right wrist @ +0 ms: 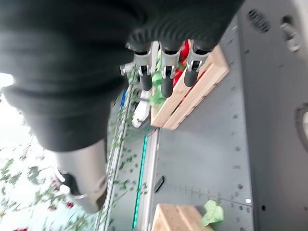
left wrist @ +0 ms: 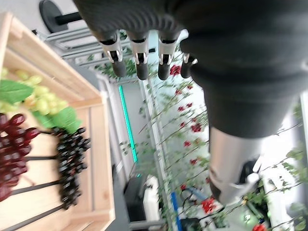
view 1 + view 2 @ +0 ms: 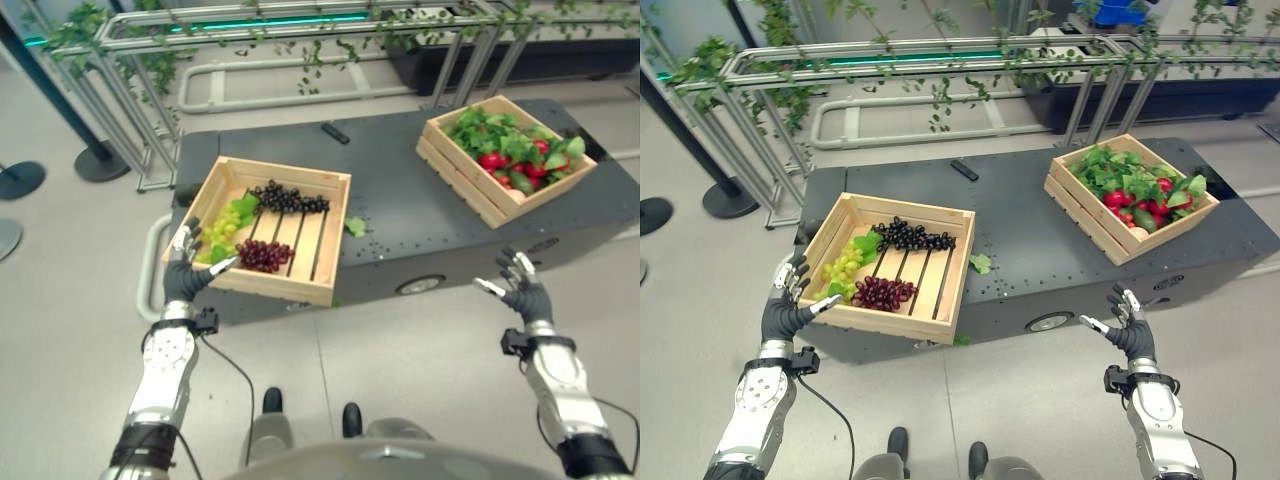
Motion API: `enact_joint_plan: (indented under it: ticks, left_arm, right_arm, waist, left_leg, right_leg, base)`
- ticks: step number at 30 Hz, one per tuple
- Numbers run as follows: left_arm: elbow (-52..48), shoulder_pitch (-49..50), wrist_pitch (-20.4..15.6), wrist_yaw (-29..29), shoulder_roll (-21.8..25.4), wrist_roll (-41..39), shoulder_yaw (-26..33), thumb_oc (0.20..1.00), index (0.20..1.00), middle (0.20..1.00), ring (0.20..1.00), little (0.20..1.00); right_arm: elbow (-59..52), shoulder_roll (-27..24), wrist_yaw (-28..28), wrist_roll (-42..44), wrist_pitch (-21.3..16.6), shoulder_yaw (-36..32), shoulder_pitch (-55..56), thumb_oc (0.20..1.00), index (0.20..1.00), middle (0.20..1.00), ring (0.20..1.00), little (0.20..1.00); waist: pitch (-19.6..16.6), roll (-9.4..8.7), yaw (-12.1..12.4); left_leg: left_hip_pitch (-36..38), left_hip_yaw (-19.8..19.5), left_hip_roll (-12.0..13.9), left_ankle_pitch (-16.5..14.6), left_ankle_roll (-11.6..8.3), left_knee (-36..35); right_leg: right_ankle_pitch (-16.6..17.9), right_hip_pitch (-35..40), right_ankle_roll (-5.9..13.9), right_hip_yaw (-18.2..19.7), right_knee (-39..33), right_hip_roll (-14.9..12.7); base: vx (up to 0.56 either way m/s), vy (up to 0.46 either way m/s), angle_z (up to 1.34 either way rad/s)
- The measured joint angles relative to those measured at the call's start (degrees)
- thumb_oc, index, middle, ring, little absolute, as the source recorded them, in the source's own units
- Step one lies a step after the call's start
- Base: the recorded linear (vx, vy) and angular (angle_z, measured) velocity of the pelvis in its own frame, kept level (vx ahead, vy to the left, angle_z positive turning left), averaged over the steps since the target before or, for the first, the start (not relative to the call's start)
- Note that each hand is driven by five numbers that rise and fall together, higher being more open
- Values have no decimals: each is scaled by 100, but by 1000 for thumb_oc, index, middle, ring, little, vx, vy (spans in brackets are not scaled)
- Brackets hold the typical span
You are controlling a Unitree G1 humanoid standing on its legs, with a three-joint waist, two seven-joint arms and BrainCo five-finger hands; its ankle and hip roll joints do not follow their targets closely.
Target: Pick up the fruits from the basket on one side to the basket on the other side
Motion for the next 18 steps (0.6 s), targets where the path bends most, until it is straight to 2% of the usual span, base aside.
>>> enact_joint_plan:
  ticks: [3,5,9,18]
  left_arm:
    - [-3,-20,0,-14,14,-60,2,1000,1000,1000,1000,1000]
    - [8,-9,0,-29,45,-102,4,1000,1000,1000,1000,1000]
    - [116,8,1,-48,118,-97,2,1000,1000,1000,1000,1000]
    - [138,176,14,-58,131,-94,0,1000,1000,1000,1000,1000]
  right_arm:
    - [13,123,53,-3,0,75,-14,1000,1000,1000,1000,1000]
    - [35,176,56,-5,-1,94,-41,1000,1000,1000,1000,1000]
    - [67,277,52,-5,0,95,-119,1000,1000,1000,1000,1000]
    - [98,277,44,-5,2,93,-102,1000,1000,1000,1000,1000]
  waist:
    - [-6,-29,-50]
    - [-19,-42,-15]
    - [-88,-94,-29]
    - [-257,-175,-49]
  left_leg:
    - [263,250,-275,98,242,-392]
    - [452,333,-369,128,301,-589]
    - [533,389,-437,77,367,-605]
    - [622,451,-381,48,327,-610]
  right_leg:
    - [-23,56,255,120,-76,-294]
    - [27,216,357,173,-260,-369]
    - [91,365,404,200,-465,-453]
    - [171,502,383,204,-615,-402]
  base:
    - [21,132,-19]
    - [24,109,-18]
    - [26,82,-3]
    - [22,26,-3]
